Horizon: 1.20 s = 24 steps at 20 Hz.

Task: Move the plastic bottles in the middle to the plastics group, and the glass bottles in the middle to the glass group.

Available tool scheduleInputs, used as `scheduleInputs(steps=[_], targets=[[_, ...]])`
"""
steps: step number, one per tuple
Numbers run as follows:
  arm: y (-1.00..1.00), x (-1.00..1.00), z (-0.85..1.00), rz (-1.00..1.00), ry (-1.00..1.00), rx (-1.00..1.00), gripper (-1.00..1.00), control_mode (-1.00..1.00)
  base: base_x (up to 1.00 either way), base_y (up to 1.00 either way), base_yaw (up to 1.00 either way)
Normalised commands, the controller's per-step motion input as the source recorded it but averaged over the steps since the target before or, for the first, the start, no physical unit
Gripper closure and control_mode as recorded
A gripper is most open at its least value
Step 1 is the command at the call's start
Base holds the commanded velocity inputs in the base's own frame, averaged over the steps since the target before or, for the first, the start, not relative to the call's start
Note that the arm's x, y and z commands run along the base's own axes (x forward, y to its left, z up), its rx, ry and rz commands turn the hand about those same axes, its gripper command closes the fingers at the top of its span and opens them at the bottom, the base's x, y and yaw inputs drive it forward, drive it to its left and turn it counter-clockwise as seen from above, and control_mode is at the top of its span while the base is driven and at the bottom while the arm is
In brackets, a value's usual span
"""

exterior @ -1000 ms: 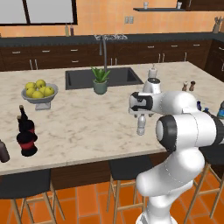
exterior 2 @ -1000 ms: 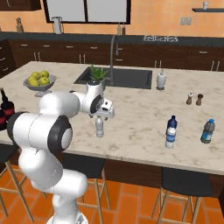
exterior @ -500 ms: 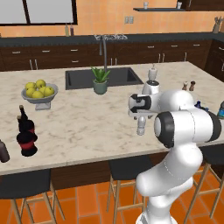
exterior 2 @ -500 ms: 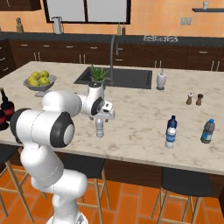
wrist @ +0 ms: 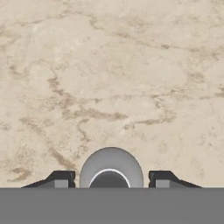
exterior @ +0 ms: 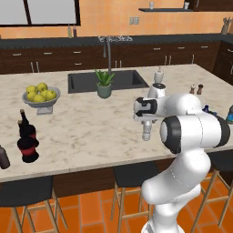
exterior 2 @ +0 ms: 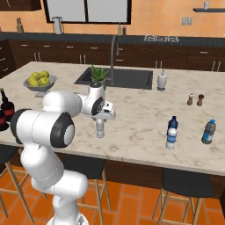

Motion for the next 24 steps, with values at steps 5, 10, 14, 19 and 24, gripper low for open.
scheduleInputs(steps=[5, 10, 14, 19, 24], targets=[[-0.04, -0.01, 0.02, 0.00, -0.01, 0.00, 1.00, -1.00, 0.00, 0.00, 0.00], [-0.27, -0.02, 0.47, 0.00, 0.00, 0.00, 1.00, -1.00, 0.00, 0.00, 0.00], [-0.87, 0.00, 0.42, -0.02, 0.00, 0.00, 1.00, -1.00, 0.00, 0.00, 0.00], [-1.00, 0.04, 0.10, -0.12, 0.00, 0.00, 1.00, -1.00, 0.00, 0.00, 0.00], [-1.00, 0.07, 0.02, -0.17, 0.00, 0.00, 1.00, -1.00, 0.00, 0.00, 0.00]])
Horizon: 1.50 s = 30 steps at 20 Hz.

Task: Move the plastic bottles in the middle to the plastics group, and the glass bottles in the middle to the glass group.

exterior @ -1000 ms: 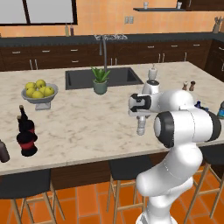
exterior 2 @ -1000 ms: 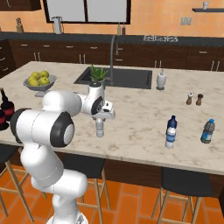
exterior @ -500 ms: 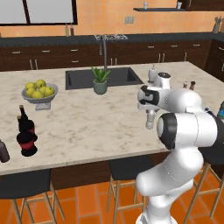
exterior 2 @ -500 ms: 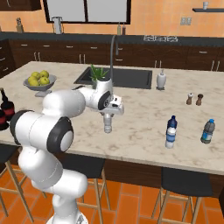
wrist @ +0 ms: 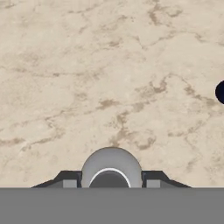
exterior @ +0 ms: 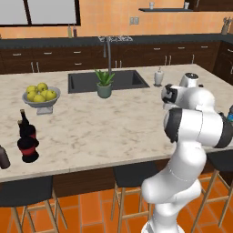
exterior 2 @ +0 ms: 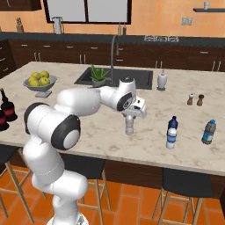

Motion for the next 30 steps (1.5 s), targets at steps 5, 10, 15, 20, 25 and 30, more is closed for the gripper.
scheduleInputs(steps=[5, 10, 15, 20, 25, 30], targets=[[-0.76, 0.04, 0.00, -0.16, 0.02, -0.01, 1.00, -1.00, 0.00, 0.00, 0.00], [-0.28, 0.01, 0.00, -0.17, 0.00, -0.09, 1.00, -1.00, 0.00, 0.00, 0.00], [-0.13, 0.00, -0.02, -0.27, -0.01, -0.01, 1.00, -1.00, 0.00, 0.00, 0.00], [-0.39, -0.02, 0.00, -0.29, -0.01, 0.02, 1.00, -1.00, 0.00, 0.00, 0.00], [-0.30, 0.00, 0.00, -0.18, -0.03, 0.06, 1.00, -1.00, 0.00, 0.00, 0.00], [-0.09, 0.00, -0.04, -0.15, -0.09, 0.02, 1.00, -1.00, 0.00, 0.00, 0.00]])
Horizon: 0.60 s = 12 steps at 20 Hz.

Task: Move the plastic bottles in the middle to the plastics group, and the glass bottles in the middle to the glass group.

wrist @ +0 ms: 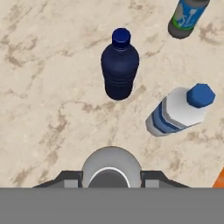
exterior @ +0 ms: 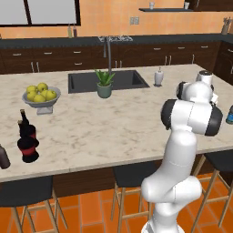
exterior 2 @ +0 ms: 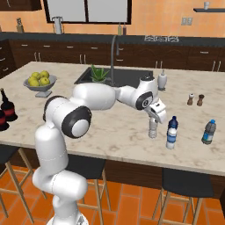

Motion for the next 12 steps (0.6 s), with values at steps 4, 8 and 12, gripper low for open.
scheduleInputs(steps=[4, 8, 12], targets=[[-0.14, -0.01, -0.08, -0.19, -0.13, 0.00, 1.00, -1.00, 0.00, 0.00, 0.00], [-0.11, -0.02, -0.06, -0.27, -0.03, 0.00, 1.00, -1.00, 0.00, 0.00, 0.00], [0.00, -0.15, 0.00, -0.24, 0.00, 0.00, 1.00, -1.00, 0.00, 0.00, 0.00]])
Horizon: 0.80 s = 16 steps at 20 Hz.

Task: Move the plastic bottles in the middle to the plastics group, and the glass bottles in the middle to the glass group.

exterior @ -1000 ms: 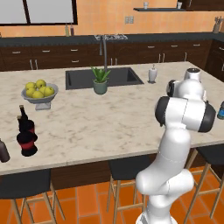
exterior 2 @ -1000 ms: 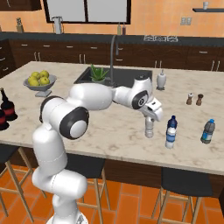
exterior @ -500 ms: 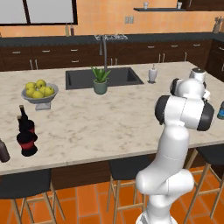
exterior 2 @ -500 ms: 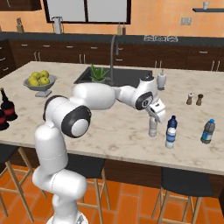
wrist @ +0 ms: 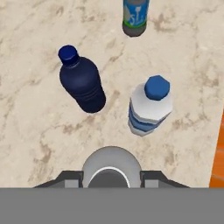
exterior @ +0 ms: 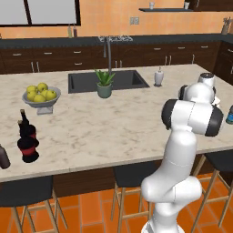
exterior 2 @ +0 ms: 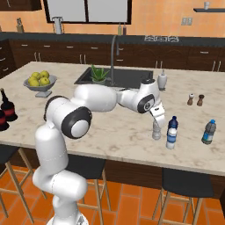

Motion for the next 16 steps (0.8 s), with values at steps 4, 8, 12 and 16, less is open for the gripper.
scheduleInputs(steps=[4, 8, 12, 16], targets=[[-0.01, -0.02, -0.18, -0.19, 0.05, 0.00, 1.00, -1.00, 0.00, 0.00, 0.00], [0.00, 0.00, -0.54, -0.13, 0.00, 0.01, 1.00, -1.00, 0.00, 0.00, 0.00], [0.00, 0.00, -0.35, -0.07, 0.00, 0.04, 1.00, -1.00, 0.00, 0.00, 0.00], [-0.10, 0.08, 0.00, -0.02, 0.00, 0.02, 1.00, -1.00, 0.00, 0.00, 0.00]])
